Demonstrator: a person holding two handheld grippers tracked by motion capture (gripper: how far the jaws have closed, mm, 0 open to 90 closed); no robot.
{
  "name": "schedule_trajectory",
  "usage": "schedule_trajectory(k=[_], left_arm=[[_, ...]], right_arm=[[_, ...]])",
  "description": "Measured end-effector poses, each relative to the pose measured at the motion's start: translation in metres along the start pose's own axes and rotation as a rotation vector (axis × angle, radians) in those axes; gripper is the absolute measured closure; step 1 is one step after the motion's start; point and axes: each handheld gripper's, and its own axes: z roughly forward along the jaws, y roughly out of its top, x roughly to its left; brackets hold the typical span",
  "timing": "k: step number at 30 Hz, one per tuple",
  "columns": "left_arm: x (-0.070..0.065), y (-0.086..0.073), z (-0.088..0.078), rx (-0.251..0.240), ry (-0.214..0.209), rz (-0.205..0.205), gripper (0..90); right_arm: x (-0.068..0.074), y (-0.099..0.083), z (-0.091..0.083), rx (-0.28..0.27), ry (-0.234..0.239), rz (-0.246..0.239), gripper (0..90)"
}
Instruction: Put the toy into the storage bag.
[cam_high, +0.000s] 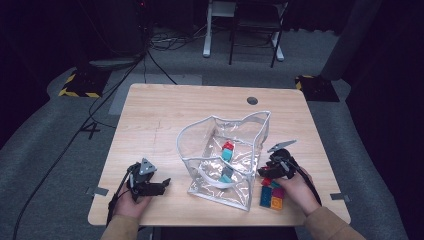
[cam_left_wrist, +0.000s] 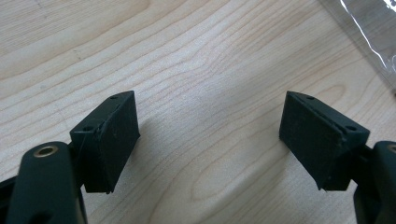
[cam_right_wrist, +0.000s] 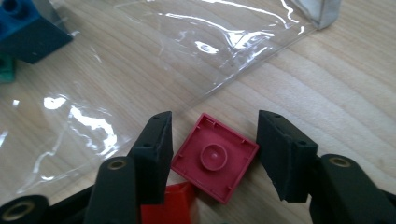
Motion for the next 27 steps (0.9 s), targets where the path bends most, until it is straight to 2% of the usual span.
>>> schedule_trajectory(k=[2, 4, 10, 16, 19, 27], left_arm=[[0.000, 0.000, 0.000, 0.000, 0.000, 0.000, 20.3], [0.000, 0.000, 0.000, 0.000, 0.000, 0.000, 20.4], [0.000, 0.000, 0.000, 0.000, 0.000, 0.000, 20.3], [0.000, 0.000, 0.000, -0.001, 0.000, -0.001, 20.3], [0.000, 0.000, 0.000, 0.000, 0.000, 0.000, 20.4], [0.000, 0.000, 0.000, 0.000, 0.000, 0.000, 20.3]], right_arm=[[0.001, 0.000, 0.000, 0.005, -0.031, -0.032, 50.2], [0.000, -0.001, 0.000, 0.004, -0.041, -0.042, 50.8], [-0.009, -0.004, -0.003, 0.002, -0.053, -0.016, 56.9], [-0.013, -0.005, -0.009, -0.016, -0.036, 0.003, 58.7], [-0.014, -0.003, -0.018, -0.029, -0.024, 0.012, 58.8], [-0.014, 0.008, -0.049, -0.065, -0.005, -0.009, 58.8]])
